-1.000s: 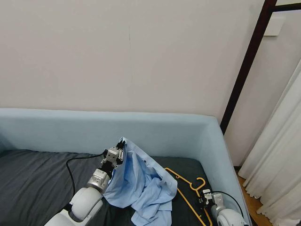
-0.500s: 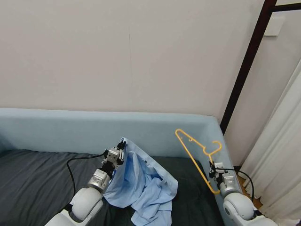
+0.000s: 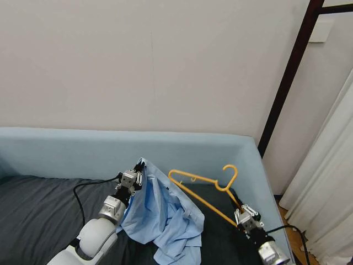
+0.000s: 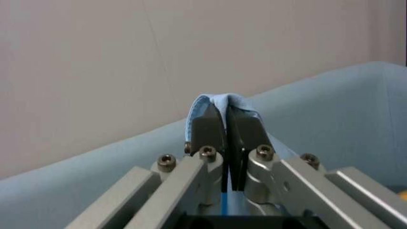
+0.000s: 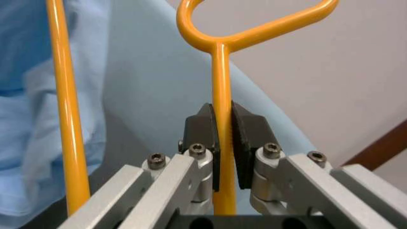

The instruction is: Pick up the clothes from the sofa and hang them on the clothes hanger.

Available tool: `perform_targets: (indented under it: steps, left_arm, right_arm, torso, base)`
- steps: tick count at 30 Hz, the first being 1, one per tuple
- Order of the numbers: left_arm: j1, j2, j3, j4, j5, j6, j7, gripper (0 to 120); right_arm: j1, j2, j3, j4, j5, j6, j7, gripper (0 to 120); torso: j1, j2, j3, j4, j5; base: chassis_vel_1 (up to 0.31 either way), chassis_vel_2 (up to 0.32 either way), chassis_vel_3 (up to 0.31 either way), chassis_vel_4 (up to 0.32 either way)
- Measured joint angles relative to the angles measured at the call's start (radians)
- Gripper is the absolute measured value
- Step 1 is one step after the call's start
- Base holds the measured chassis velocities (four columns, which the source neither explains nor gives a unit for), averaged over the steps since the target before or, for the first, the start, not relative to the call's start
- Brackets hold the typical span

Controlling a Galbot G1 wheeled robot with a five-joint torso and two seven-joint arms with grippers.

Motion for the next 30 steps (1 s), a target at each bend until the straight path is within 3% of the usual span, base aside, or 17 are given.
perform_targets:
  steps: [7, 15, 22, 30]
  left_arm:
    - [0.010, -0.011, 0.003, -0.020, -0.003, 0.009, 0.000, 0]
    - [0.031, -0.018, 0.024, -0.046, 0.000, 0.017, 0.001, 0]
    - [0.052, -0.021, 0.026, -0.058, 0.001, 0.018, 0.001, 0]
    - [0.094, -0.011, 0.023, -0.087, 0.004, 0.017, 0.001, 0]
  right_arm:
    - [-0.032, -0.001, -0.046, 0.054, -0.129, -0.015, 0.021, 5]
    - [0.022, 0.018, -0.092, 0.033, -0.236, -0.069, 0.081, 5]
    - [0.082, 0.029, -0.142, 0.026, -0.246, -0.109, 0.081, 5]
    - [0.203, 0.071, -0.191, -0.082, -0.252, -0.156, 0.098, 5]
  torso:
    - [0.000, 0.000, 0.000, 0.0002, -0.0002]
    - [0.000, 0.000, 0.000, 0.0001, -0.0001]
    - [0.000, 0.000, 0.000, 0.0000, -0.0002]
    - [0.000, 0.000, 0.000, 0.0003, -0.0001]
  base:
    - [0.000, 0.000, 0.000, 0.000]
    - [0.000, 0.000, 0.000, 0.000]
    - [0.000, 0.000, 0.000, 0.000]
    - [0.000, 0.000, 0.000, 0.000]
